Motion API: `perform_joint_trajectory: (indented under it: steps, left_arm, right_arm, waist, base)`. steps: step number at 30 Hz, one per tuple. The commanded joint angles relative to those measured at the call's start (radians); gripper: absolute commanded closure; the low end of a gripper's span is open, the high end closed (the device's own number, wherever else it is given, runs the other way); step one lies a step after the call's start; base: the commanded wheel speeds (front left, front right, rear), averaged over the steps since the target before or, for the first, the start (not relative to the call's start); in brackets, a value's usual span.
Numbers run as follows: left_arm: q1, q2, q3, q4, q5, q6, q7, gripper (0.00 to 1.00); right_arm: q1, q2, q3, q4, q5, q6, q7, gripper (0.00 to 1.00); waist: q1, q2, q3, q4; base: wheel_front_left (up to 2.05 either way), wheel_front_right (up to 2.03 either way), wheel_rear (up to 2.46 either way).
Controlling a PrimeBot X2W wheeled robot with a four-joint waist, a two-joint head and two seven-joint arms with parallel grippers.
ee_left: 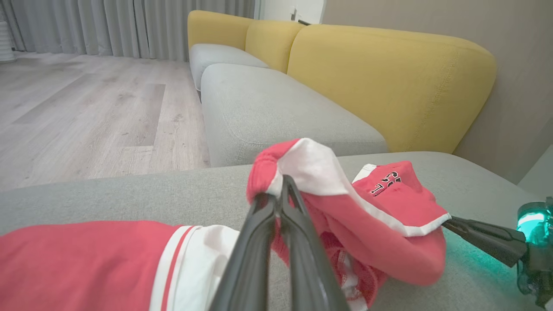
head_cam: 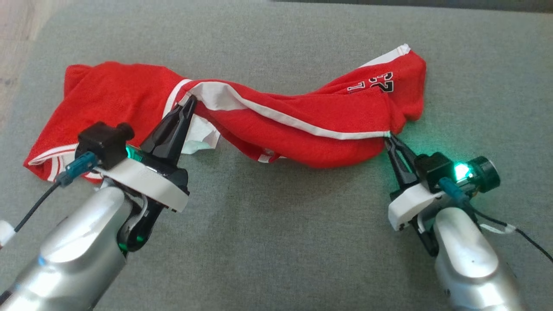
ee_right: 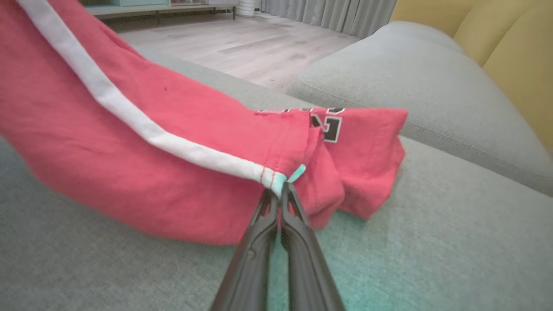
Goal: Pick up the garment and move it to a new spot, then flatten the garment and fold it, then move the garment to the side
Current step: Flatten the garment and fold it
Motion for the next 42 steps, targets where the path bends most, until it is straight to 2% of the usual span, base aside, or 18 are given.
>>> perform_joint_trajectory:
  steps: [1, 7, 12, 17, 20, 21, 26, 29, 31, 37, 42]
  left_arm:
    - [-0.044, 0.034, 0.041, -0.021, 0.009, -0.002, -0.015, 1.0]
    - [-0.118, 0.066, 0.026, -0.049, 0.079, -0.005, -0.002, 1.0]
    - [-0.298, 0.055, -0.002, -0.07, 0.174, -0.027, 0.043, 1.0]
    - [-0.588, -0.023, -0.03, 0.014, 0.278, -0.054, 0.055, 1.0]
    - [-0.75, -0.089, -0.02, 0.113, 0.321, -0.059, 0.008, 1.0]
    - [-0.75, -0.089, -0.02, 0.113, 0.321, -0.059, 0.008, 1.0]
    - [-0.927, -0.175, 0.026, 0.227, 0.394, -0.056, -0.054, 1.0]
    - [-0.912, -0.189, 0.054, 0.191, 0.439, -0.059, -0.057, 1.0]
    - [-0.838, -0.175, 0.053, 0.144, 0.469, -0.061, -0.058, 1.0]
    - [-0.466, -0.119, 0.009, 0.023, 0.513, -0.066, -0.058, 1.0]
    - [-0.125, -0.124, -0.025, -0.033, 0.516, -0.067, -0.058, 1.0]
  right_arm:
    - [-0.021, 0.01, 0.005, -0.04, 0.002, -0.001, -0.004, 1.0]
    - [-0.076, 0.01, -0.112, -0.178, 0.013, -0.001, -0.004, 1.0]
    - [-0.256, -0.045, -0.196, -0.235, 0.023, -0.001, -0.004, 1.0]
    - [-0.554, -0.169, -0.219, -0.217, 0.009, -0.001, -0.004, 1.0]
    - [-0.718, -0.222, -0.239, -0.206, -0.008, -0.001, -0.004, 1.0]
    - [-0.718, -0.222, -0.239, -0.206, -0.008, -0.001, -0.004, 1.0]
    - [-0.862, -0.265, -0.267, -0.252, -0.03, -0.001, -0.004, 1.0]
    - [-0.824, -0.27, -0.287, -0.299, -0.032, -0.001, -0.004, 1.0]
    - [-0.747, -0.266, -0.295, -0.329, -0.027, -0.001, -0.004, 1.0]
    - [-0.345, -0.205, -0.324, -0.458, 0.002, -0.001, -0.004, 1.0]
    - [-0.017, -0.109, -0.411, -0.572, -0.003, -0.001, -0.004, 1.0]
  waist:
    - [-0.0001, 0.0, -0.017, -0.003]
    - [-0.0001, 0.0, -0.045, -0.055]
    - [-0.0001, 0.0, 0.007, -0.121]
    - [-0.0001, 0.0, 0.106, -0.177]
    - [-0.0001, 0.0, 0.148, -0.206]
    - [-0.0001, 0.0, 0.148, -0.206]
    - [-0.0001, 0.0, 0.183, -0.245]
    - [-0.0001, 0.0, 0.18, -0.257]
    - [-0.0001, 0.0, 0.175, -0.264]
    - [-0.0001, 0.0, 0.152, -0.272]
    - [-0.0001, 0.0, 0.11, -0.289]
  base:
    - [0.0, 0.0, 0.0]
    - [0.0, 0.0, 0.0]
    - [0.0, 0.0, 0.0]
    - [0.0, 0.0, 0.0]
    - [0.0, 0.0, 0.0]
    - [0.0, 0.0, 0.0]
    - [0.0, 0.0, 0.0]
    - [0.0, 0.0, 0.0]
    - [0.0, 0.0, 0.0]
    - [0.0, 0.0, 0.0]
    - [0.0, 0.0, 0.0]
